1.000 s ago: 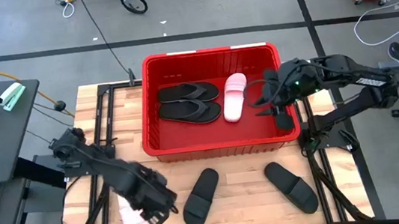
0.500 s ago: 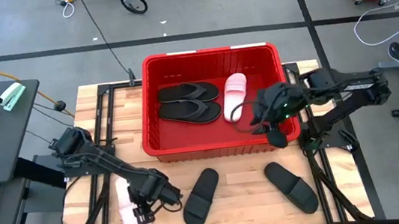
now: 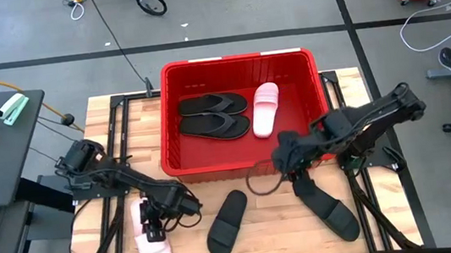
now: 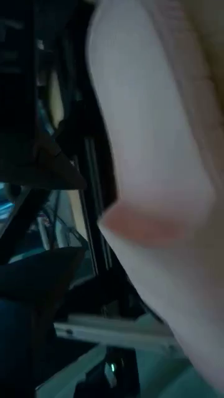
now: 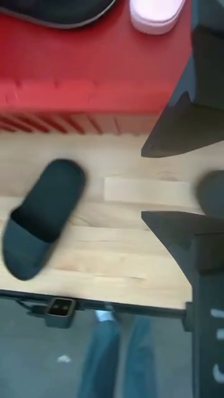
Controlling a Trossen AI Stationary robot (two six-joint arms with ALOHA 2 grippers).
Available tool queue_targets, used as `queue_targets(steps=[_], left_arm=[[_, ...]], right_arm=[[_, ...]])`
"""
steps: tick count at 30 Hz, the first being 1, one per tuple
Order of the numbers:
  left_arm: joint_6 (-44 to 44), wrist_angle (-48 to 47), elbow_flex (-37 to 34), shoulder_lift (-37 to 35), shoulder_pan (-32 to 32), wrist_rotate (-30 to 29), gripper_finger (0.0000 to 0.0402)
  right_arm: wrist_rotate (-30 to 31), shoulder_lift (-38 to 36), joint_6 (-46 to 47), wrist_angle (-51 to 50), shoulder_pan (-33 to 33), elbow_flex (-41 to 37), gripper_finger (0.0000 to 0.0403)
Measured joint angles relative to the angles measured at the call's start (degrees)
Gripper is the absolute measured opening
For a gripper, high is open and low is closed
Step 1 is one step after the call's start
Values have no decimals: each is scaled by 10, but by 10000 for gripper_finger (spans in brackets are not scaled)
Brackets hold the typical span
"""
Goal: Pick and place slides into bin
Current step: Put the other pink pair slides into the bin
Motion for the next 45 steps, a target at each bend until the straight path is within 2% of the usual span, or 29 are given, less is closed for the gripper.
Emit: queue_targets(steps=[8, 16, 25, 36, 45], left_arm=[[-27, 64, 3, -15, 21, 8, 147], [-43, 90, -30, -13, 19, 52, 169], [-60, 180, -29, -13, 18, 55, 183], [-63, 177, -29, -9, 7, 51, 187], [-72, 177, -30, -8, -4, 21, 190]], right_arm=[[1, 33, -17, 0, 25, 0, 156], [0, 34, -18, 0, 44, 0, 156], [1, 28, -15, 0, 50, 0, 156], [0, 28, -7, 0, 50, 0, 156], [0, 28, 2, 0, 50, 0, 156]])
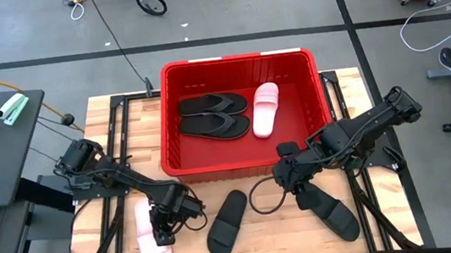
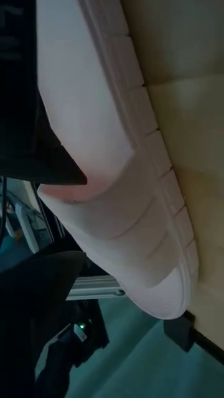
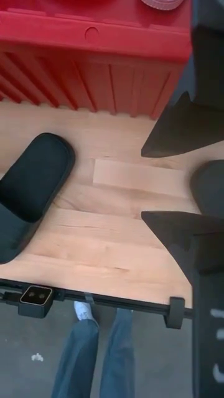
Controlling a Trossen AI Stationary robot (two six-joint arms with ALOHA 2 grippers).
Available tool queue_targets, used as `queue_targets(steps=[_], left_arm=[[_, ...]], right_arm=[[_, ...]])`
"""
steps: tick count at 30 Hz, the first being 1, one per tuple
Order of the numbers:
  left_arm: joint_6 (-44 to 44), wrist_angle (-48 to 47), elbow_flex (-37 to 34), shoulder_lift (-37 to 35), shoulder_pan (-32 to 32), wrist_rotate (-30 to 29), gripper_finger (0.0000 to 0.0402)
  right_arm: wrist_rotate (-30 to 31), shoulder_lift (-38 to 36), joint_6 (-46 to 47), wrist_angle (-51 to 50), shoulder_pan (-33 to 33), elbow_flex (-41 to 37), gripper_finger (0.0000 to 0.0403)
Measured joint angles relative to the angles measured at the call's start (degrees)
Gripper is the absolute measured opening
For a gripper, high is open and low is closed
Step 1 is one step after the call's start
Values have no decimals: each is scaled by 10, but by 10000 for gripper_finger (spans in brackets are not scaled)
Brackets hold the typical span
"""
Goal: Pick and place slides into bin
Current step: Put the other pink pair slides into the bin
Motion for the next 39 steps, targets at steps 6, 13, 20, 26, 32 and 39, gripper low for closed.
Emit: queue_targets(steps=[6, 13, 20, 26, 32, 39], left_arm=[[-15, 21, 0, 0, -2, -5, 190], [-120, 108, -78, -1, -3, 35, 190], [-123, 148, -73, -1, -6, 61, 160], [-120, 175, -49, 0, -6, 68, 94], [-141, 170, -45, -9, -6, 70, 16], [-204, 168, 32, -56, -21, 71, 13]], right_arm=[[0, 0, 16, 0, 0, 0, 156], [1, 0, 30, 0, 9, 0, 156], [12, 0, 31, 1, 33, 0, 156], [49, 0, 56, 1, 51, 0, 156], [68, 0, 99, 2, 63, 0, 156], [78, 0, 149, 2, 79, 0, 156]])
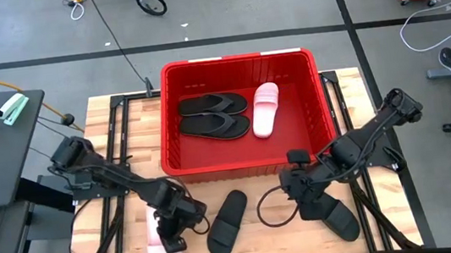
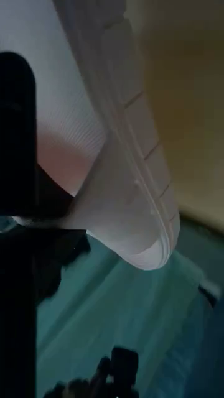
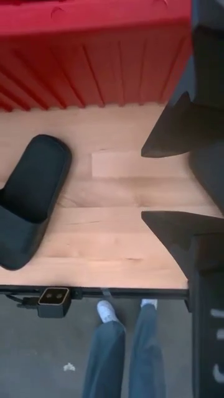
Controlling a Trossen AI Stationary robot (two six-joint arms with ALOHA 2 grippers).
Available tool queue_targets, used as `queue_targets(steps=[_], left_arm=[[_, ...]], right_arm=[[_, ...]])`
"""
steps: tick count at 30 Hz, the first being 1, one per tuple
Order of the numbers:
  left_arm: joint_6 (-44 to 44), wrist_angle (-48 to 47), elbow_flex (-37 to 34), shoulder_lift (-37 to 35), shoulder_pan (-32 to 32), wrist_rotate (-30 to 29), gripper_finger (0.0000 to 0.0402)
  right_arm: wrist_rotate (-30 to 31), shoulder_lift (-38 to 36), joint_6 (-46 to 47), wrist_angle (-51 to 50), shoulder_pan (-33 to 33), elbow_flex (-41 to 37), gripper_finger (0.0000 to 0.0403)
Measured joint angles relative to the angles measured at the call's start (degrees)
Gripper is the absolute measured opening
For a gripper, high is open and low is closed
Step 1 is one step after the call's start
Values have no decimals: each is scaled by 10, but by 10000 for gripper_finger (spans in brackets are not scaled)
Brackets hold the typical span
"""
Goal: Pick and place slides into bin
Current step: Put the other pink pair slides into the bin
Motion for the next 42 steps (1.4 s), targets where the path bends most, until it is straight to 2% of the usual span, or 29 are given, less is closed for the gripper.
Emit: queue_targets(steps=[3, 6, 11, 17, 20, 24, 29, 31, 35, 37, 40, 42], left_arm=[[-40, 1, 70, -22, -13, -35, 13], [-61, 1, 155, -37, -27, -114, 13], [-47, 2, 323, -39, -45, -356, 13], [6, 3, 469, -40, -35, -707, 18], [14, 10, 505, -40, -7, -795, 14], [0, 5, 507, -37, 51, -801, 13], [-11, 34, 458, -35, 133, -805, 13], [-12, 81, 432, -29, 160, -801, 13], [1, 211, 382, -13, 205, -740, 13], [17, 274, 361, -8, 220, -728, 13], [48, 344, 342, -4, 241, -728, 13], [66, 356, 341, -4, 257, -729, 13]], right_arm=[[1, 0, 1, 5, 9, 0, 156], [15, 0, 13, 16, 20, 0, 156], [12, 0, 73, 20, 48, 0, 156], [0, 0, 82, 19, 68, 0, 156], [48, -2, 104, 18, 67, 0, 153], [139, -21, 91, 13, 71, 0, 144], [251, -79, 85, 5, 54, 0, 128], [308, -115, 82, 5, 51, 0, 122], [444, -193, 38, 6, 29, 0, 116], [495, -234, 16, 6, 8, 0, 115], [509, -290, -5, 14, -41, 0, 120], [509, -317, -20, 23, -76, 0, 127]])
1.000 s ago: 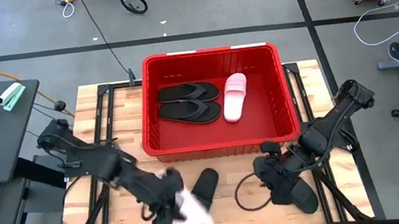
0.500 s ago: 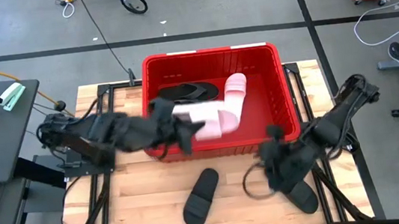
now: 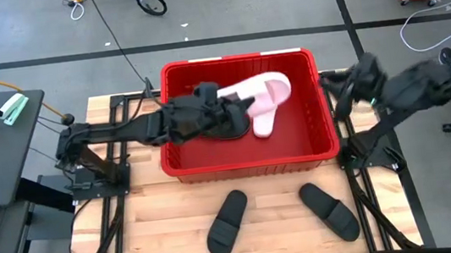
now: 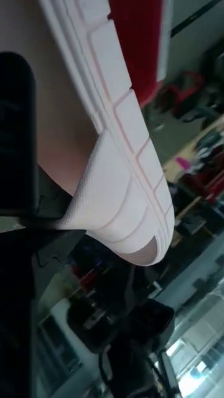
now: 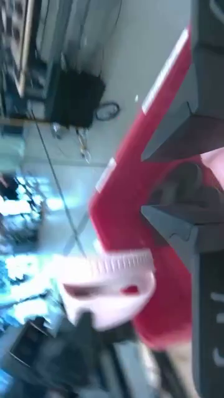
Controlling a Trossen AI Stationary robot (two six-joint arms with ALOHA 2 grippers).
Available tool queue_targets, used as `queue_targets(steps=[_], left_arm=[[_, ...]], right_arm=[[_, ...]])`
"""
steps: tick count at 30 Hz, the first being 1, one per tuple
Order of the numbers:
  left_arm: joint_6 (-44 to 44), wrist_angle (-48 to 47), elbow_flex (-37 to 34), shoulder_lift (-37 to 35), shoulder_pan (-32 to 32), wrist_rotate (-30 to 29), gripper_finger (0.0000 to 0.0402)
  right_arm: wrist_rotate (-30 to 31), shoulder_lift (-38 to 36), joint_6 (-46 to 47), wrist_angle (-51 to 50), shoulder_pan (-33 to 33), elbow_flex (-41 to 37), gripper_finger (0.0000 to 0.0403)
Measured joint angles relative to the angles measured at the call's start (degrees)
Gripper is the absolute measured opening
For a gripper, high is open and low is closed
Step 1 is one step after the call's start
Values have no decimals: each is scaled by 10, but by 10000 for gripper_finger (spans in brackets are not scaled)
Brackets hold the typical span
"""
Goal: Pick and place slides into bin
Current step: Put the other pink pair slides into the bin
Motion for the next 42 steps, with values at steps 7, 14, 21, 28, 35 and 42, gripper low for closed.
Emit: queue_targets(steps=[7, 14, 21, 28, 35, 42], left_arm=[[25, 64, 0, 8, 66, 11, 13], [44, 276, 0, 47, 119, 119, 13], [-6, 469, 0, 72, 145, 170, 13], [-27, 548, 0, 76, 144, 178, 13], [-44, 550, 0, 76, 144, 183, 13], [-63, 532, 0, 76, 142, 180, 13]], right_arm=[[-62, -37, -152, 128, -77, 0, 156], [-91, 11, -273, 227, -120, 0, 171], [-89, 81, -437, 374, -158, 0, 171], [-90, 151, -587, 477, -185, 0, 165], [-94, 192, -618, 508, -201, 0, 163], [-88, 194, -659, 530, -203, 0, 155]])
